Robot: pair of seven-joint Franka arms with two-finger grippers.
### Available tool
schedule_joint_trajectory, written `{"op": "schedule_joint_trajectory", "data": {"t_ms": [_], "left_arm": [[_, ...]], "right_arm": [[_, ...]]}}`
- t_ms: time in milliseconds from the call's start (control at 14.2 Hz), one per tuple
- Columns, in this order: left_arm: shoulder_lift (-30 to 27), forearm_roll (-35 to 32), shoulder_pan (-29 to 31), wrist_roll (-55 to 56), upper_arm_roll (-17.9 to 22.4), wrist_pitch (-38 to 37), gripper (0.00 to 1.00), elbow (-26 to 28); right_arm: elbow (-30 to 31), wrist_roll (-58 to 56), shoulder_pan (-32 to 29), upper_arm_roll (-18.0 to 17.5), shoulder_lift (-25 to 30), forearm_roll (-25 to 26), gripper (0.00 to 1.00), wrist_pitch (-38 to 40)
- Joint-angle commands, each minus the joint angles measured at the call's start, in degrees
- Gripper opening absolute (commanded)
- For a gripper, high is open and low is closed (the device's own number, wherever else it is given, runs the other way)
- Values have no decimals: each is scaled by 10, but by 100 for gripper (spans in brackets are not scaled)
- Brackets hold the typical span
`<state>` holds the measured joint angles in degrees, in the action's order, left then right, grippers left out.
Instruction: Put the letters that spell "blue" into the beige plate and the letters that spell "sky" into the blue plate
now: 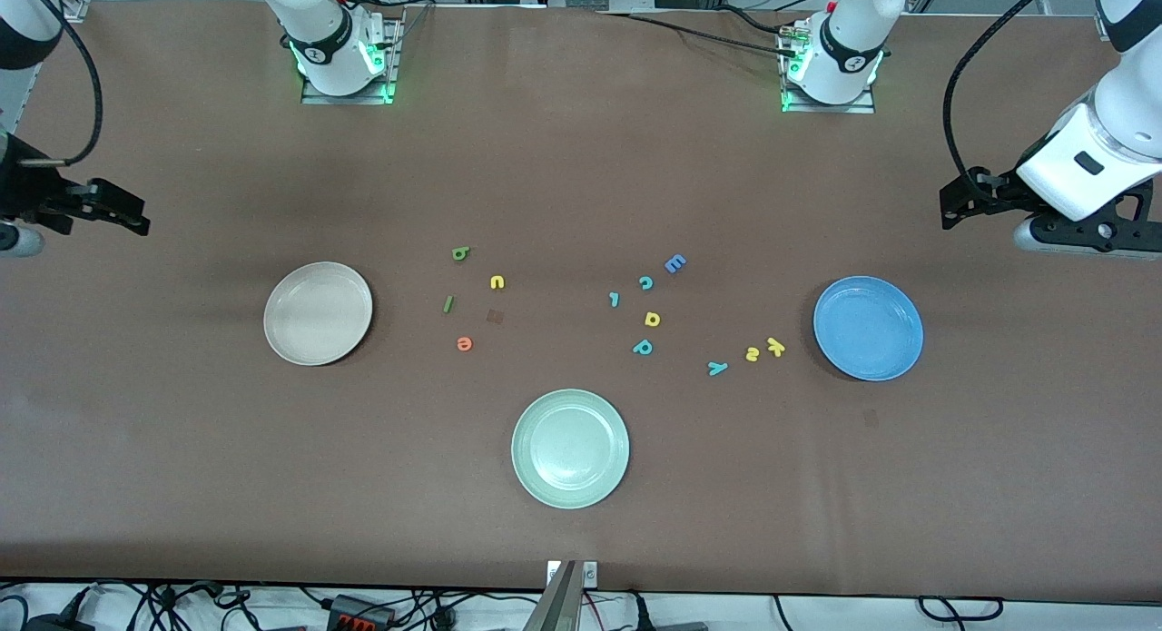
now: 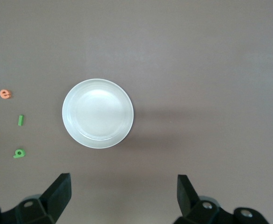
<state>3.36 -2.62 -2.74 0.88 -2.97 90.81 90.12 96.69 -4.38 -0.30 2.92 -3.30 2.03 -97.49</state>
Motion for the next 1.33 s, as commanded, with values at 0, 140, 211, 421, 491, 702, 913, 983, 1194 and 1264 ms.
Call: {"op": "schedule_joint_trajectory", "data": {"t_ms": [0,140,211,421,491,702,913,983,1194,1264], "left_arm": [[7,7,4,-3,-1,-14,100,-17],[11,7,4,-3,-1,-13,100,-16],[33,6,-3,-7,-1,-21,100,-19],[61,7,-8,-10,-2,-70,100,-18],[78,9,-7,-11,-3,-88,100,-17],[145,48,-17,-20,-4,-71,100,-14],[194,60,-27,-69,-5,5,100,-12],[199,62,-27,-92,-5,12,100,-12],[251,63,-49,-103,-7,41,100,-11],[266,62,-49,-105,-7,43,100,-14]], "right_arm": [[-10,1,29,-1,-28,-4,100,5],[-9,7,58,-2,-49,-4,100,6],[-8,8,78,-2,-63,-5,100,6],[-8,10,132,-2,-92,-14,100,1],[-9,10,151,-2,-100,-24,100,-6],[-5,31,193,-2,-134,-39,100,-59],[1,117,226,-2,-176,-39,100,-101],[7,155,230,-3,-187,-40,100,-119],[26,250,235,-2,-223,-68,100,-163],[26,284,236,-3,-238,-82,100,-177]]}}
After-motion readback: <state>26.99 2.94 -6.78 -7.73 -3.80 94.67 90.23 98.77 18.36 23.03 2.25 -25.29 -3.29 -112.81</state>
